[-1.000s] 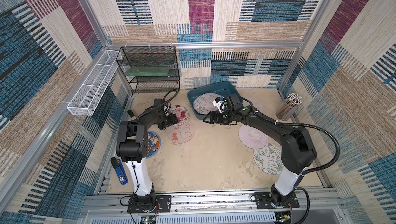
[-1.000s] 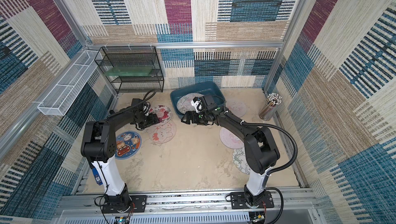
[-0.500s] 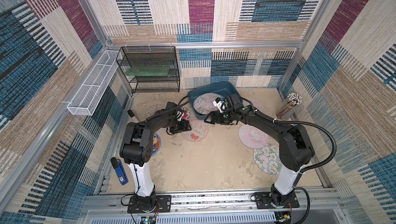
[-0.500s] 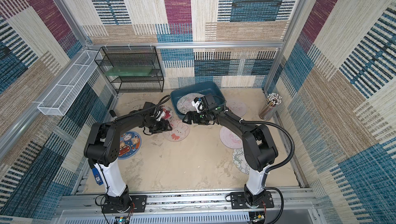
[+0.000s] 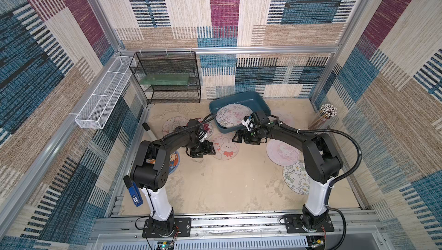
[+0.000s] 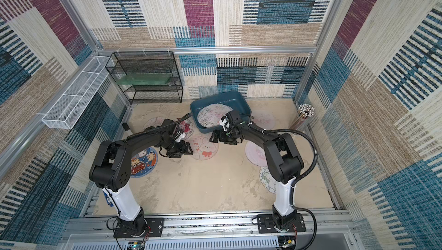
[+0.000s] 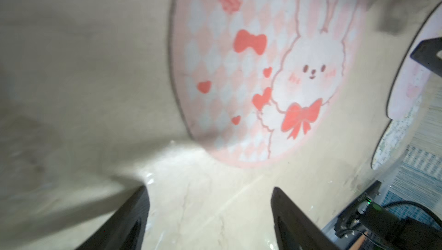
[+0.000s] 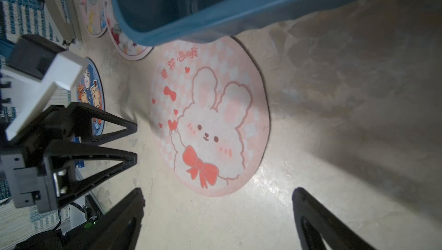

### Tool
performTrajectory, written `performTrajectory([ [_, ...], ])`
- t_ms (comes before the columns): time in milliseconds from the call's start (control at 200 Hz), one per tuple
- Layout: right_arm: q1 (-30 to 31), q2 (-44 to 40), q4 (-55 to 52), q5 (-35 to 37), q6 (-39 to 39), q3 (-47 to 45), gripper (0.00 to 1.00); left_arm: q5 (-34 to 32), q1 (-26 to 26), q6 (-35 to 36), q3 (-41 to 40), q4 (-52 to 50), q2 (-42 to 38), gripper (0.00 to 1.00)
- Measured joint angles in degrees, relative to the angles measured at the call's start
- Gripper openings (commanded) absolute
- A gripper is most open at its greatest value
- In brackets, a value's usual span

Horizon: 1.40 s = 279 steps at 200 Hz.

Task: Put the coasters into the storage box
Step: Move the coaster to the center of the board, then pick up the coaster from the center of the board.

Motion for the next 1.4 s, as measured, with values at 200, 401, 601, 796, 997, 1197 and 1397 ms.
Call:
performTrajectory([
  [200,0.48,1.77,-0.28,1.79,-0.13,0.33,0.85,-2.69,0.31,-0.96,1.6,0.61,1.11,0.76],
  [401,1.14,3.48,-0.63,2.56,-0.33,0.35,0.81,-2.93,0.39,-2.51,3.96,3.69,3.43,0.74],
  [601,1.36,5.49,-0.9,2.36,-0.55,2.25,0.8,-2.64,0.17,-3.52,6.43,5.95,5.95,0.7],
  [796,1.86,7.45,-1.16,1.57,-1.18,4.52,0.78,-2.4,-0.52,-3.65,7.45,7.34,7.06,0.69],
  [997,2.25,8.87,-1.75,0.98,-1.2,6.21,0.77,-1.22,-1.27,-3.67,7.76,8.46,7.76,0.67],
  [1197,2.71,9.9,-2.78,1.03,-1.62,7.52,0.72,-1.18,-1.64,-3.67,7.96,8.76,8.07,0.65],
  [1397,3.32,10.73,-2.54,0.33,-1.62,7.87,0.71,-0.87,-1.73,-3.67,7.61,9.42,8.04,0.65],
])
